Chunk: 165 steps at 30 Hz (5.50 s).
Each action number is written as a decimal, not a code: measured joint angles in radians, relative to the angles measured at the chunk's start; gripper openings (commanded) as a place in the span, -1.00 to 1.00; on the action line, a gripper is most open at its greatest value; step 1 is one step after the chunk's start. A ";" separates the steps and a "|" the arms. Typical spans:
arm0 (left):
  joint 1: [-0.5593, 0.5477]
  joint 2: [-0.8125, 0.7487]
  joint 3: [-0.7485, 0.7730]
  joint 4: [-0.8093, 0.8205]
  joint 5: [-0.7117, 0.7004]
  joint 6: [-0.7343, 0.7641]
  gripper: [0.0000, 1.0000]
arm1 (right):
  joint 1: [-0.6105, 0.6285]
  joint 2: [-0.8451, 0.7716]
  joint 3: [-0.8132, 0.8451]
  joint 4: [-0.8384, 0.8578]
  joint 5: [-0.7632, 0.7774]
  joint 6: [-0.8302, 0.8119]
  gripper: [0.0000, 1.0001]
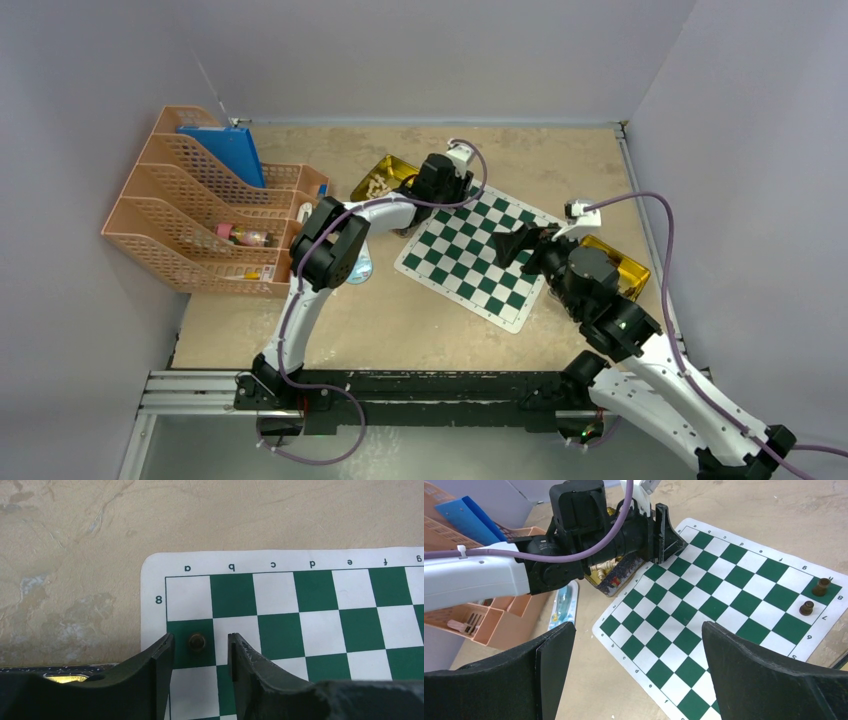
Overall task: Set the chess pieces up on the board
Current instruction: Place the chess piece on the chessboard, then pick up the chess piece from the storage box.
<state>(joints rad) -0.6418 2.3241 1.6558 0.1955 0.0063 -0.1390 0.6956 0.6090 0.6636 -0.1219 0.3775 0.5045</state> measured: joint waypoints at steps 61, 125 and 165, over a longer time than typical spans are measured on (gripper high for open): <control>0.000 -1.266 -0.738 -0.689 0.271 -0.087 0.53 | -0.698 0.618 0.084 -0.203 0.314 0.467 0.40; 0.000 -1.360 -0.738 -0.737 0.316 -0.085 0.54 | -0.900 0.774 -0.021 -0.048 0.002 0.399 -0.12; 0.000 -1.379 -0.738 -0.736 0.295 -0.085 0.54 | -0.906 0.789 0.029 -0.014 -0.018 0.318 -0.16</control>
<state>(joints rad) -0.6418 0.9455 0.9180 -0.5407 0.3016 -0.2237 -0.2104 1.3975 0.6922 -0.1364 0.3595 0.8223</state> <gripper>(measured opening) 0.770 0.410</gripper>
